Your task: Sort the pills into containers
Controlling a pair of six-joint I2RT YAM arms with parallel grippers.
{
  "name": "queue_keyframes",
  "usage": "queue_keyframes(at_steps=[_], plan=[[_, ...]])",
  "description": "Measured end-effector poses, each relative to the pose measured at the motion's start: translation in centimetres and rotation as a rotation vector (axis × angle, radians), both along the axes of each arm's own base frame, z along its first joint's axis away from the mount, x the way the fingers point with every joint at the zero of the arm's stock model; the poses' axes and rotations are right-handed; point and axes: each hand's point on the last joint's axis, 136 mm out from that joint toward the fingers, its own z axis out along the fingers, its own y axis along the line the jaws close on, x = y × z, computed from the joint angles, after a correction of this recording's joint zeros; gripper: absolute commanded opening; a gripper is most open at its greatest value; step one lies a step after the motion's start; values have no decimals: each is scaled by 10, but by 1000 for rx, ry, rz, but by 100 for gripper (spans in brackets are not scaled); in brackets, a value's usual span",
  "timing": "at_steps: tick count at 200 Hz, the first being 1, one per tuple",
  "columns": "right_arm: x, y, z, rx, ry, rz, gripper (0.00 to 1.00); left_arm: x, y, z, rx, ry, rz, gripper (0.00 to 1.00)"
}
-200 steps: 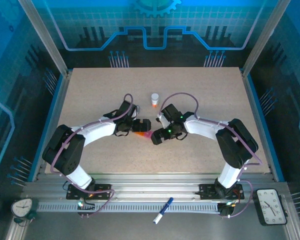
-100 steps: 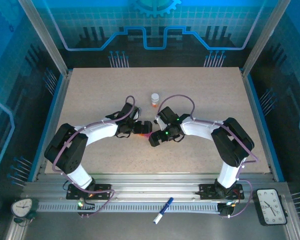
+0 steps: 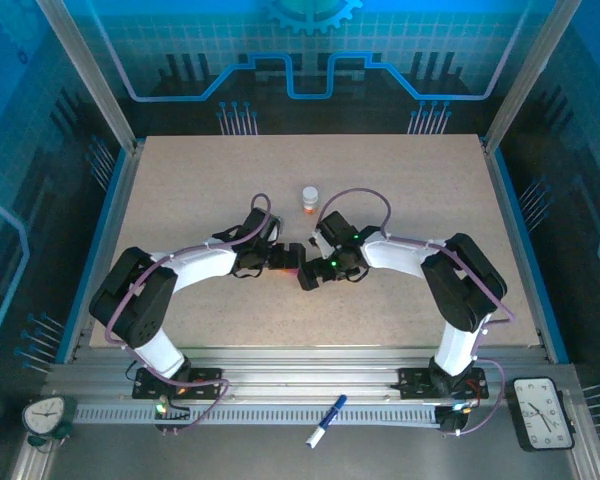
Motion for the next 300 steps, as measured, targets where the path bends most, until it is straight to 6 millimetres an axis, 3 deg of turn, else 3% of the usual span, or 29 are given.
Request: queue_keyframes(at_steps=[61,109,150,210,258,300], plan=[[-1,-6,3,41,-6,6,100,0,-10,3,-36,-13,13,99],[10,-54,21,46,-75,-86,100,-15,-19,-5,-32,7,-28,99],[8,-66,36,69,-113,-113,100,-18,-21,-7,-37,13,-28,99],[27,-102,55,52,-168,-255,100,-26,-31,-10,-41,28,-50,99],[39,-114,75,66,-208,-323,100,-25,-30,-11,-34,25,-46,99],[41,-120,78,74,-205,-353,100,-22,-32,-13,-28,29,-44,99]])
